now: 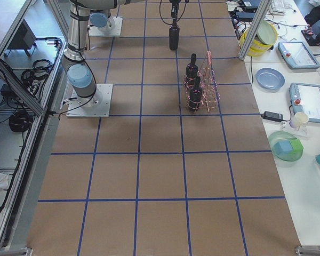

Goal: Place wine into wine basket
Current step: 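Lower the right gripper and close it around the bottle neck, then lift the bottle with the right gripper and carry it over the copper rack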

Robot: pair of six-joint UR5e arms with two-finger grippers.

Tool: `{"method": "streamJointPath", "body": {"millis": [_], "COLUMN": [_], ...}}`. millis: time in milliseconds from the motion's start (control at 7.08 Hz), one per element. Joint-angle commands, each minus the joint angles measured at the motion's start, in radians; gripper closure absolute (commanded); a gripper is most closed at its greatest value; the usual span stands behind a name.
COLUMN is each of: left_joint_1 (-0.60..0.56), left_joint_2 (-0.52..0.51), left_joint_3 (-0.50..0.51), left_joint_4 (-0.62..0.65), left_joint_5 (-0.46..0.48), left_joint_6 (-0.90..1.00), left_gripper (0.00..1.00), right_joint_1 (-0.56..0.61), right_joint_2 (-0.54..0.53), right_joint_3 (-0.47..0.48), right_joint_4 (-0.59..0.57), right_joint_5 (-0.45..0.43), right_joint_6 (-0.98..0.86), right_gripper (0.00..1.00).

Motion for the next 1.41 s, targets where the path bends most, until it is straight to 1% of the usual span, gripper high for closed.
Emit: {"method": "streamJointPath", "body": {"millis": [0, 141, 424, 565, 848, 989, 1130, 1272], "left_joint_1": [0.001, 0.001, -0.001, 0.001, -0.002, -0.002, -0.002, -0.002], "left_joint_2": [0.000, 0.001, 0.001, 0.001, 0.001, 0.001, 0.001, 0.001], "left_joint_3": [0.000, 0.000, 0.000, 0.000, 0.000, 0.000, 0.000, 0.000], "left_joint_4": [0.000, 0.000, 0.000, 0.000, 0.002, 0.002, 0.002, 0.000], "left_joint_5": [0.000, 0.000, 0.000, 0.000, -0.002, 0.000, -0.003, -0.002], "left_joint_6": [0.000, 0.002, 0.000, 0.000, 0.000, 0.000, -0.002, -0.006], "left_gripper": [0.00, 0.00, 0.00, 0.00, 0.00, 0.00, 0.00, 0.00], "right_joint_1": [-0.036, -0.087, -0.222, -0.288, -0.419, -0.477, -0.515, -0.548], "right_joint_2": [-0.048, -0.098, -0.189, -0.235, -0.307, -0.328, -0.335, -0.332], "right_joint_3": [-0.004, -0.004, -0.003, -0.003, -0.001, -0.003, -0.004, -0.013], "right_joint_4": [0.034, 0.115, 0.249, 0.336, 0.450, 0.467, 0.464, 0.450], "right_joint_5": [-0.001, 0.000, 0.042, 0.040, 0.008, -0.040, -0.047, -0.032], "right_joint_6": [-0.052, -0.130, -0.330, -0.441, -0.599, -0.699, -0.742, -0.797], "right_gripper": [0.90, 0.90, 0.90, 0.90, 0.90, 0.90, 0.90, 0.89]}}
